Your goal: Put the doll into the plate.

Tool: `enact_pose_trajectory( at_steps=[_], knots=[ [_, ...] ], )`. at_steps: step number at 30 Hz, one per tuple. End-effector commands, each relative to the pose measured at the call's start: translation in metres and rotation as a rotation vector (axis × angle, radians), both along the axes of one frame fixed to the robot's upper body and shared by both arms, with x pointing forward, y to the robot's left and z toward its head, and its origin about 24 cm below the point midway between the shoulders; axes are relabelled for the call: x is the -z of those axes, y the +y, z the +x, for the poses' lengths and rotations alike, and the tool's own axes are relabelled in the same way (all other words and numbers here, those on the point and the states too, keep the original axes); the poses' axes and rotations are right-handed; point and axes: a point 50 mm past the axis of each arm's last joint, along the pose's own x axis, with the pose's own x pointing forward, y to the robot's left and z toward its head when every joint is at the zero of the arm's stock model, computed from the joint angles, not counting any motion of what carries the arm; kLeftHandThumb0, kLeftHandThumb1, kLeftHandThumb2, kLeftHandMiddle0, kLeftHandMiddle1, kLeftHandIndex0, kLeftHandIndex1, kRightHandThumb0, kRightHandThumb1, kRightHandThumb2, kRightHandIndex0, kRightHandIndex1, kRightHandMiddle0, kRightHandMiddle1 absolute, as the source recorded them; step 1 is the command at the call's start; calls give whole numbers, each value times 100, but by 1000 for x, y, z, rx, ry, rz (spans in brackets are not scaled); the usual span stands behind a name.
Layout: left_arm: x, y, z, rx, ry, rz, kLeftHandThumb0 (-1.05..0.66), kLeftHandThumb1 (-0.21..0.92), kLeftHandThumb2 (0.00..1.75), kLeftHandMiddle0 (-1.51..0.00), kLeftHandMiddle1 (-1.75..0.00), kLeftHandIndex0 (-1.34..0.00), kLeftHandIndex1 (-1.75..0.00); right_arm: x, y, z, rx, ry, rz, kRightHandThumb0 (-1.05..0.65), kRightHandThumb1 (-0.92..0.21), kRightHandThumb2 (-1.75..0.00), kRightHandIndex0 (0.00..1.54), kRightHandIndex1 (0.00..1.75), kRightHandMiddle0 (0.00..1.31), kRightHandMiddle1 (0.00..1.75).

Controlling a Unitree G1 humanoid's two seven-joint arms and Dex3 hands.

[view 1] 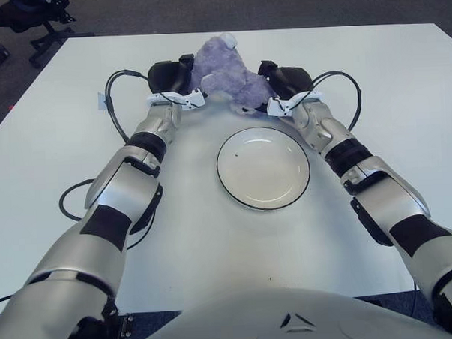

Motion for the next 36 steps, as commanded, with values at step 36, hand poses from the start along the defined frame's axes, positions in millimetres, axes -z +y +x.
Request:
enact_pose_trajectory(
  at_steps=[36],
  knots=[
    [-127, 28, 16, 357, 296, -160, 3, 60, 67, -87, -175, -67, -175, -85, -66, 20, -97, 524, 450, 45, -38, -123, 56, 175, 60, 175]
  ],
)
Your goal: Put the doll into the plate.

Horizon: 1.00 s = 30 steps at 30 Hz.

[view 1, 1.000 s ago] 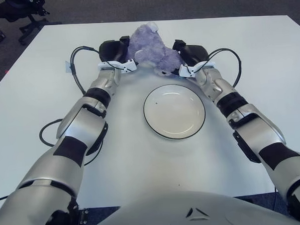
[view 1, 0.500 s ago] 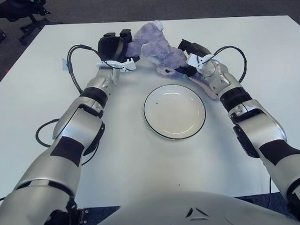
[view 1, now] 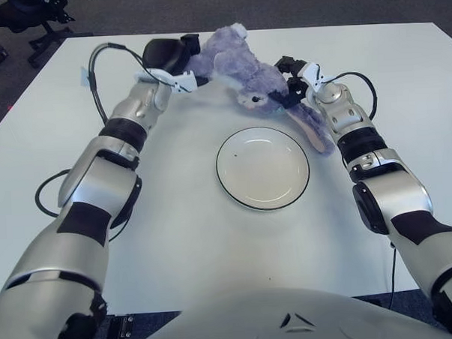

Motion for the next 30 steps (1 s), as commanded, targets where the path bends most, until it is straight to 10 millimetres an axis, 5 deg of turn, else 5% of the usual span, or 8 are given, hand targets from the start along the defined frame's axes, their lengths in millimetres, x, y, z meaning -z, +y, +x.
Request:
enact_pose_trajectory(
  at_steps=[1, 13, 16, 23, 24, 28, 30],
  knots=[
    [-55, 22, 4, 86, 172, -87, 3, 60, 67, -88, -175, -67, -175, -61, -24, 4, -90, -38, -48, 45, -38, -123, 56, 175, 60, 175],
    [-58, 24, 4, 115, 215, -97, 2, 60, 66, -88, -175, -67, -175, -63, -25, 2, -104, -19, -51, 45, -37, -123, 56, 175, 61, 175],
    [-82, 33, 0, 181, 347, -111, -2, 62, 63, -89, -175, -68, -175, -93, -34, 1, -227, 19, -212, 44, -38, -122, 55, 175, 60, 175],
    [-86, 34, -2, 204, 384, -115, -5, 63, 60, -90, -175, -69, -175, -98, -36, 1, -252, 39, -236, 44, -39, -122, 55, 175, 59, 175],
    [-91, 27, -3, 261, 523, -79, -5, 64, 60, -90, -175, -69, -175, -113, -34, -4, -339, -6, -366, 44, -39, -121, 55, 175, 59, 175],
    [-100, 14, -9, 360, 747, -3, -16, 85, 28, -87, -175, -67, -175, -136, -35, -16, -493, -53, -603, -23, -70, -38, 87, 175, 66, 175],
    [-100, 14, -9, 362, 755, 0, -18, 88, 23, -87, -175, -67, -175, -136, -35, -17, -504, -53, -612, -33, -77, -22, 91, 175, 66, 175]
  ],
)
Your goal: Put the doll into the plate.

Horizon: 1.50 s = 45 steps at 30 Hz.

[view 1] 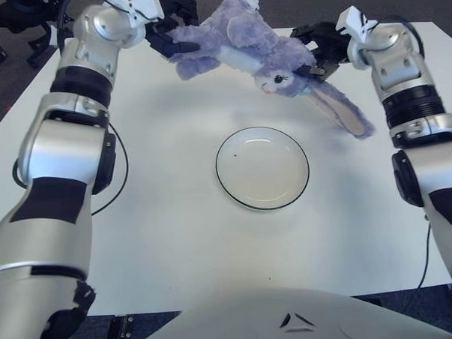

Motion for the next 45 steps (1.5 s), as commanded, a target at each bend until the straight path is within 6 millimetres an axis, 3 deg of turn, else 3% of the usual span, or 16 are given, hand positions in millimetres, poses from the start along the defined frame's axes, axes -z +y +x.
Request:
enact_pose_trajectory(
  at_steps=[1, 6, 10, 12, 20, 21, 22, 25, 26, 29, 35, 36, 37, 39, 42, 45],
  knots=[
    [-18, -12, -6, 113, 169, 49, -19, 90, 21, -87, -175, -67, -175, -34, 3, -12, -172, -84, -223, -37, -79, -17, 93, 175, 67, 175],
    [-19, -11, -7, 120, 187, 50, -20, 92, 18, -87, -175, -67, -175, -34, 2, -11, -188, -82, -232, -43, -83, -8, 95, 175, 67, 175],
    [-19, -18, -8, 90, 484, -157, -28, 92, 22, -91, -175, -72, -175, -27, -4, -15, -254, -1, -301, -48, -84, -5, 96, 175, 68, 175],
    [-22, -22, -10, 94, 552, -213, -28, 92, 22, -92, -175, -73, -175, -24, -7, -16, -262, 28, -295, -49, -84, -4, 96, 175, 68, 175],
    [-31, -26, -15, 173, 500, -224, -28, 92, 22, -93, -175, -73, -175, -22, -11, -19, -284, 63, -273, -49, -86, -3, 96, 175, 70, 175],
    [-37, -28, -17, 211, 443, -224, -28, 92, 22, -93, -175, -73, -175, -21, -11, -21, -298, 84, -255, -49, -86, -3, 96, 175, 70, 175],
    [-45, -26, -19, 232, 229, -206, -31, 88, 33, -91, -175, -61, -169, -19, -11, -22, -315, 128, -232, -48, -86, -3, 96, 175, 72, 175],
    [-57, -22, -30, 250, -143, -179, -33, 91, 33, -72, -175, -46, -158, -18, -10, -24, -341, 193, -202, -45, -86, -2, 97, 175, 75, 175],
    [-58, -22, -32, 243, -229, -160, -27, 91, 33, -65, -169, -44, -156, -18, -10, -24, -341, 198, -202, -44, -87, -2, 97, 175, 75, 175],
    [-58, -21, -35, 240, -341, -139, -7, 92, 32, -45, -152, -39, -148, -18, -9, -24, -342, 205, -202, -43, -87, -2, 97, 175, 76, 175],
    [-56, -21, -36, 240, -372, -138, -1, 92, 31, -39, -147, -37, -146, -18, -9, -25, -343, 210, -200, -42, -87, -2, 97, 175, 77, 175],
    [-55, -14, -36, 188, -538, -131, -1, 92, 31, -39, -147, -37, -146, -15, -10, -26, -342, 211, -202, -42, -87, -2, 97, 175, 77, 175],
    [-53, -9, -38, 166, -658, -130, -27, 92, 33, -36, -117, -30, -120, -13, -11, -26, -342, 212, -204, -40, -87, -2, 97, 175, 77, 175],
    [-50, -5, -42, 157, -790, -133, -54, 92, 35, -42, -69, -27, -82, -10, -11, -27, -342, 213, -205, -38, -87, -1, 97, 175, 77, 175],
    [-46, -5, -42, 141, -831, -135, -66, 92, 35, -45, -45, -26, -63, -9, -12, -28, -342, 213, -204, -37, -87, -1, 97, 175, 77, 175],
    [-45, -5, -41, 138, -850, -132, -70, 92, 35, -47, -37, -26, -57, -9, -12, -28, -342, 212, -204, -37, -87, -1, 97, 175, 77, 175]
  ],
)
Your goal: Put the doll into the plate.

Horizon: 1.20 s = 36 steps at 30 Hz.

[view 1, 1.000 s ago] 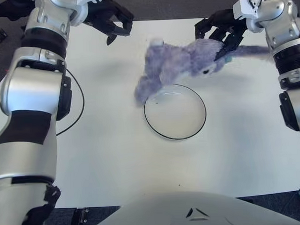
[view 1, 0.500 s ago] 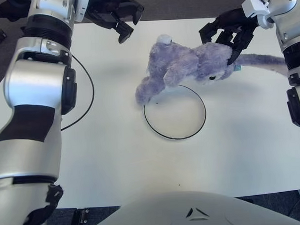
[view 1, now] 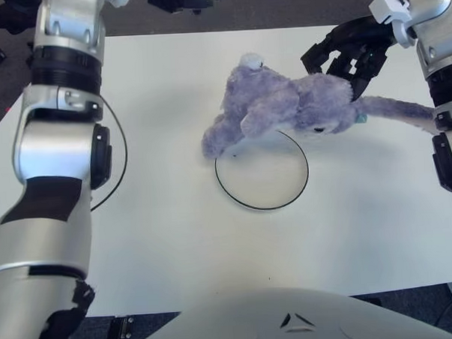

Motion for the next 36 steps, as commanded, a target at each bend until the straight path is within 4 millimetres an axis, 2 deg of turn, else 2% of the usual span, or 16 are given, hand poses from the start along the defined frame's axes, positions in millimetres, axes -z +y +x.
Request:
enact_pose_trajectory(
  at_steps=[1, 4, 5, 8, 12, 19, 21, 23, 27, 33, 36],
  knots=[
    [13, 13, -2, -49, -156, -6, -70, 92, 35, -47, -37, -26, -56, 5, -6, -4, 1, 11, 30, -36, -87, -1, 97, 175, 77, 175],
    [14, 13, -2, -52, -173, -5, -71, 92, 35, -47, -34, -26, -54, 5, -6, -4, 1, 10, 31, -36, -87, -1, 97, 175, 77, 175],
    [26, 13, -2, -79, -258, 8, -72, 92, 35, -47, -34, -26, -54, 8, -8, -4, -3, 29, 40, -36, -87, -1, 97, 175, 77, 175],
    [49, 11, -5, -73, -394, 27, -53, 92, 25, -43, -27, -27, -45, 14, -11, -4, -9, 60, 53, -35, -87, -1, 96, 175, 78, 175],
    [57, 7, -11, -12, -480, 31, -45, 92, 19, -42, -23, -28, -40, 15, -11, -4, -11, 73, 51, -35, -87, -1, 96, 175, 78, 175],
    [61, 6, -11, 0, -539, 38, -44, 92, 15, -42, -23, -29, -37, 15, -11, -4, -12, 76, 51, -34, -86, -1, 96, 175, 78, 175],
    [74, 7, -15, 18, -715, 67, -47, 92, 11, -44, -21, -31, -34, 16, -10, -3, -9, 114, 54, -33, -86, -1, 96, 175, 78, 175],
    [82, 9, -17, 47, -821, 84, -50, 92, 6, -47, -17, -35, -29, 17, -10, -2, -8, 133, 58, -32, -86, -1, 95, 175, 78, 175],
    [87, 12, -15, 53, -911, 103, -53, 92, 2, -49, -13, -42, -25, 18, -10, -2, -6, 141, 64, -31, -86, 0, 95, 175, 78, 175],
    [89, 13, -14, 72, -953, 108, -54, 92, 1, -50, -11, -45, -24, 18, -10, -2, -7, 142, 65, -30, -86, 0, 94, 175, 78, 175],
    [96, 6, -15, 101, -1000, -38, -54, 92, 9, -60, -16, -49, -25, 18, -10, -1, -4, 156, 85, -29, -86, 0, 94, 175, 79, 175]
  ],
)
